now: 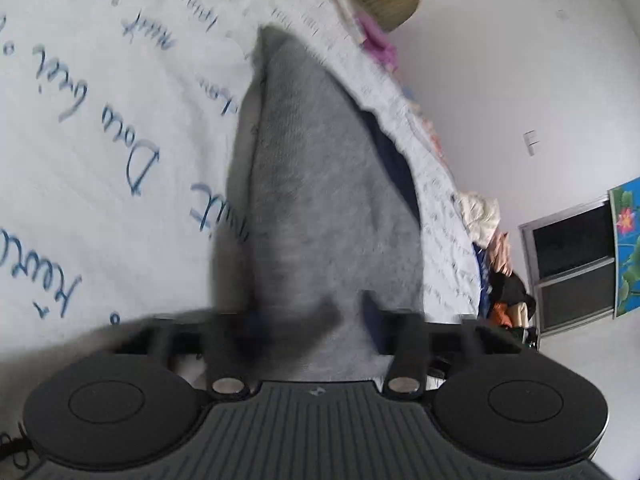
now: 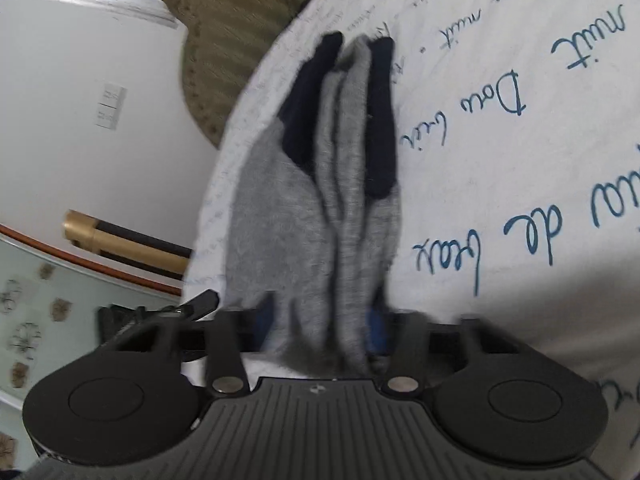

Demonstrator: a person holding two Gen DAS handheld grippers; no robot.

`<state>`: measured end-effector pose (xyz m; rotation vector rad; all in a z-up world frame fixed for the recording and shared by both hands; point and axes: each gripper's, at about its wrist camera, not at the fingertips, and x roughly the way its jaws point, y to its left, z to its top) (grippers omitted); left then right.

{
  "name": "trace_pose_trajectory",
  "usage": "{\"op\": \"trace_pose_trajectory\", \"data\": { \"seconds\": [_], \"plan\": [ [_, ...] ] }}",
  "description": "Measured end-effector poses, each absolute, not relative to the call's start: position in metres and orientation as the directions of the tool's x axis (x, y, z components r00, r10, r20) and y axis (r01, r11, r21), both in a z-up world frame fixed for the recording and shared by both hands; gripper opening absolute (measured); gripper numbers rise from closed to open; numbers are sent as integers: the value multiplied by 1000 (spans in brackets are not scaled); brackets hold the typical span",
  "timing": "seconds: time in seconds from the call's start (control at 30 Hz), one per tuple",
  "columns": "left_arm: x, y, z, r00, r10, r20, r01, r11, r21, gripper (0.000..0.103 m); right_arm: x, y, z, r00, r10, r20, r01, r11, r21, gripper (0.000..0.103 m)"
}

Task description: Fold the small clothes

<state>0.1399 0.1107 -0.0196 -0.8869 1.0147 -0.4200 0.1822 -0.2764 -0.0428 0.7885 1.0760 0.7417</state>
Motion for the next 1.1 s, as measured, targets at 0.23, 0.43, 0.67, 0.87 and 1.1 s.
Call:
{"op": "trace_pose_trajectory", "data": {
  "seconds": [0.23,0.43,0.67,0.87,1.1],
  "plan": [
    [134,100,25,498,-662,-561,14,653,-757,14,168,-274,-11,333,855,-398,-229,482,845,18],
    [86,107,64,480,-723,-497,155,627,-763,14,127,-285,32,322,900,-294,-313,394,864,18],
    [60,116,-30,414,-698,-585,-59,620,-782,14,89,-292,-47,283,868,-407,-113,452,885,13],
    [49,122,3,401,-659,-636,55,711,-701,18,80,-297,-30,332,838,-432,-134,495,858,40],
    [25,101,101,743,-357,-566,210,928,-309,73,97,-323,47,567,691,-448,-261,667,698,52]
  ]
}}
